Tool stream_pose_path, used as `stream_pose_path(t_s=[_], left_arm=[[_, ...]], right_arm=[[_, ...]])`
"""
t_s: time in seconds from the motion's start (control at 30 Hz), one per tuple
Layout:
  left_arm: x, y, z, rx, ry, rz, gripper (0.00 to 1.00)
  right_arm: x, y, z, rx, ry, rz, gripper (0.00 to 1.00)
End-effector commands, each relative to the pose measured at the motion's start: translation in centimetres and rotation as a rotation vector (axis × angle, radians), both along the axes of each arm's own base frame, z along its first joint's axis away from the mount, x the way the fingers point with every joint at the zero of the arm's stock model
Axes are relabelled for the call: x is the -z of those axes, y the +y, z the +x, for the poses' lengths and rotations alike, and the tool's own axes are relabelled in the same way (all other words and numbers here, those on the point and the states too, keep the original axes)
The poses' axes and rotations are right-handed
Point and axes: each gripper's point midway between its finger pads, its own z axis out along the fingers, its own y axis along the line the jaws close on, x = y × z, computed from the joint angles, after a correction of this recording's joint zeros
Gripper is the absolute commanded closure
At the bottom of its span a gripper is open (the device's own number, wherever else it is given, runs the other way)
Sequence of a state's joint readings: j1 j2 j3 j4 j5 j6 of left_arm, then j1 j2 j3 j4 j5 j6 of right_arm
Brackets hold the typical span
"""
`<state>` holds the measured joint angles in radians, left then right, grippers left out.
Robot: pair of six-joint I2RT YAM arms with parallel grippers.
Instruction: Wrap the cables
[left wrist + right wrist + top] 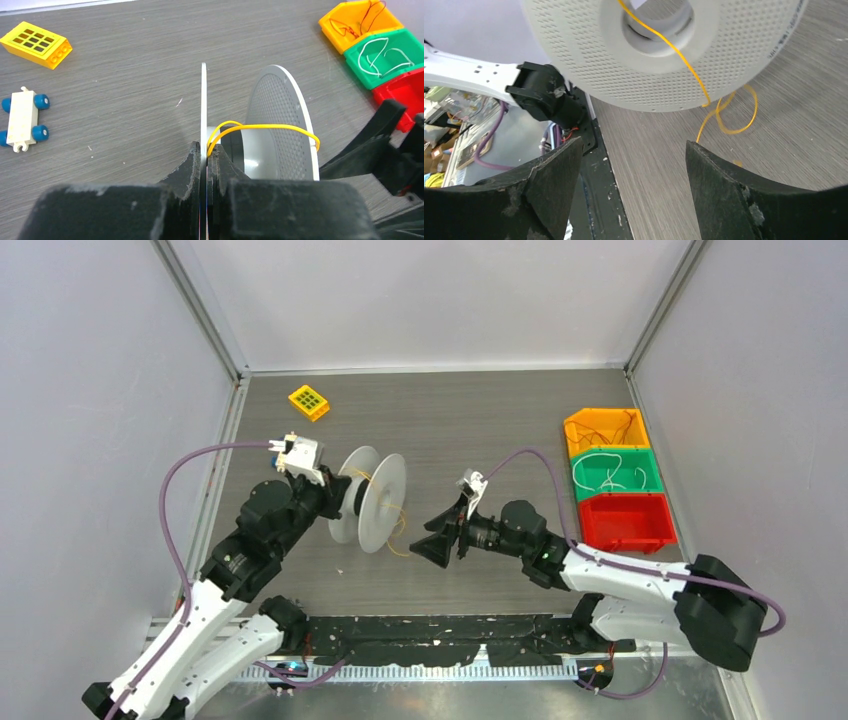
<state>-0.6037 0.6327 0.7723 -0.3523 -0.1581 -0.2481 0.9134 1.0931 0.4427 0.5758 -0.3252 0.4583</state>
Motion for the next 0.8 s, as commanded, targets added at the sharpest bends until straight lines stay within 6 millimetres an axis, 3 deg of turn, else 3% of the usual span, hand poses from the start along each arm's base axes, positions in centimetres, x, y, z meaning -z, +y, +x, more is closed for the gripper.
stream_pose_path(t_s=[0.0, 0.23, 0.43, 0.47, 0.6, 0.77], left_arm=[[-4.8, 0.7, -0.4, -0.044, -0.083, -0.138, 1.0], [-6.9, 1.1, -1.3, -0.059, -0.105, -0.235, 1.0], [-9.4, 1.7, -2.3, -0.06, -0.127, -0.301, 1.0], [-9.8, 1.7, -2.4, -0.057, -0.132, -0.307, 1.0], [-11.3, 1.7, -3.0, -0.043, -0.141, -0.337, 1.0], [-12.6, 1.8, -3.4, -0.034, -0.154, -0.357, 1.0]], right_arm=[[-0.9, 0.8, 1.8, 0.095, -0.072, 0.07, 0.2], [-0.1, 2.9, 1.0, 0.046, -0.179, 0.136, 0.18], [1.5, 3.1, 2.8, 0.112, -0.295, 0.143, 0.21], [2.6, 3.4, 3.0, 0.112, -0.292, 0.122, 0.21], [2.4, 4.9, 3.6, 0.098, -0.354, 0.197, 0.22], [4.0, 7.2, 3.2, 0.029, -0.35, 0.188, 0.23]])
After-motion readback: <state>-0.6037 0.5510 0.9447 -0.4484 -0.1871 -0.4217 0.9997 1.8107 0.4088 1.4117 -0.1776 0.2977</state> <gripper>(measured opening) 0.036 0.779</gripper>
